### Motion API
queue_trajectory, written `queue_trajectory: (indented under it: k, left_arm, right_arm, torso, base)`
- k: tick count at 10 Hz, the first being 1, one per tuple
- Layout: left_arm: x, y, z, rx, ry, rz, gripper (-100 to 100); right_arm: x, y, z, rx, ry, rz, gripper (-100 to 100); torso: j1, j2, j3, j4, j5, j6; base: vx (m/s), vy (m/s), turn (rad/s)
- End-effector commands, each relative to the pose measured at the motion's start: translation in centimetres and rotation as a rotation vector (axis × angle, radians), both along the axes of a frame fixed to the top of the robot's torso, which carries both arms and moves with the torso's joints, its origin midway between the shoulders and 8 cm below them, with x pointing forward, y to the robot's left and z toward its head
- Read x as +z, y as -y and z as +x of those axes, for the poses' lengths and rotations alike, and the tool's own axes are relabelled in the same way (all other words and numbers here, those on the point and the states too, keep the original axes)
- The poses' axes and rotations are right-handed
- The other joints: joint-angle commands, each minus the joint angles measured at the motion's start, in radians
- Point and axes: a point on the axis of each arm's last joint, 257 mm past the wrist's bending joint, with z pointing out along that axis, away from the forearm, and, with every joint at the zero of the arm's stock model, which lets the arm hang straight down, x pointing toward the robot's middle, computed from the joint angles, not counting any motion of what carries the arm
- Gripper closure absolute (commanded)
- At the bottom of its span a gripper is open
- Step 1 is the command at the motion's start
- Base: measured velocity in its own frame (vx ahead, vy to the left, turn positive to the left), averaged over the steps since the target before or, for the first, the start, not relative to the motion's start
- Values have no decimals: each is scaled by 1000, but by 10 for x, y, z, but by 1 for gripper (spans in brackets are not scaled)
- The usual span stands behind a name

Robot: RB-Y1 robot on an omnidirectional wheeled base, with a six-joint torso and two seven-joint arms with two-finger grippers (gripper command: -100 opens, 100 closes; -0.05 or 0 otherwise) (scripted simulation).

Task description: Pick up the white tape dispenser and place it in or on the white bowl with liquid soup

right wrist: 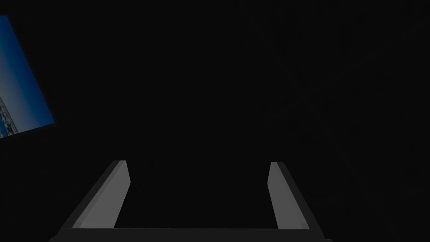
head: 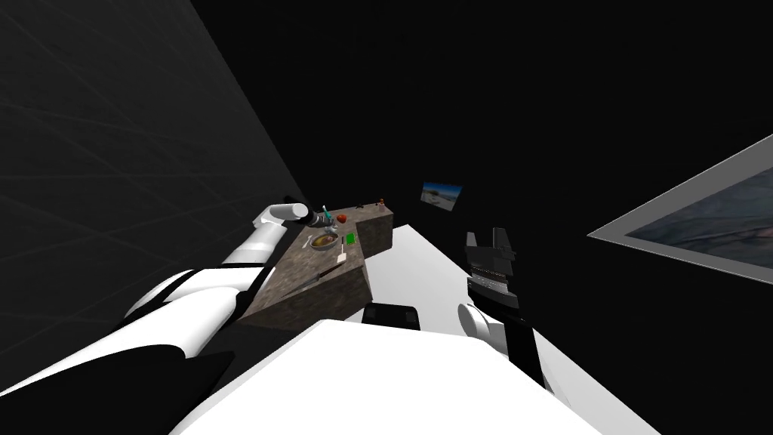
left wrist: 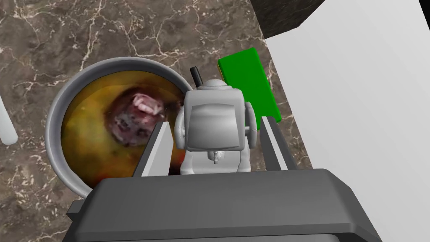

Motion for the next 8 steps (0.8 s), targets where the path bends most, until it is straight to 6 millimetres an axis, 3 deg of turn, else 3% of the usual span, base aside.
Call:
queue_trajectory:
  k: [1, 2, 3, 5, 6, 8]
  left_arm:
    - [-9, -15, -6, 35, -29, -8, 100]
    - [-16, -32, -16, 81, -67, -14, 100]
    - [-16, -32, -16, 82, -68, -14, 100]
    - [-26, -62, -37, 168, -134, -18, 100]
    - [-28, -64, -39, 173, -138, -21, 100]
    - [-37, -92, -63, 262, -202, -26, 100]
  right_arm:
    - [0, 0, 0, 0, 0, 0, 0]
    - [0, 0, 0, 0, 0, 0, 0]
    - [0, 0, 0, 0, 0, 0, 0]
    - [0, 0, 0, 0, 0, 0, 0]
    - [0, 0, 0, 0, 0, 0, 0]
    - [0, 0, 0, 0, 0, 0, 0]
  torso:
    - [0, 0, 0, 0, 0, 0]
    - [1, 0, 0, 0, 0, -1]
    - [1, 0, 0, 0, 0, -1]
    - [1, 1, 1, 0, 0, -1]
    - [0, 0, 1, 1, -1, 0]
    - [0, 1, 1, 1, -1, -2]
  base:
    - [14, 4, -87]
    - [15, -3, -121]
    - [9, 1, -46]
    - [17, 7, -167]
    - [12, 13, -46]
    - [16, 6, -101]
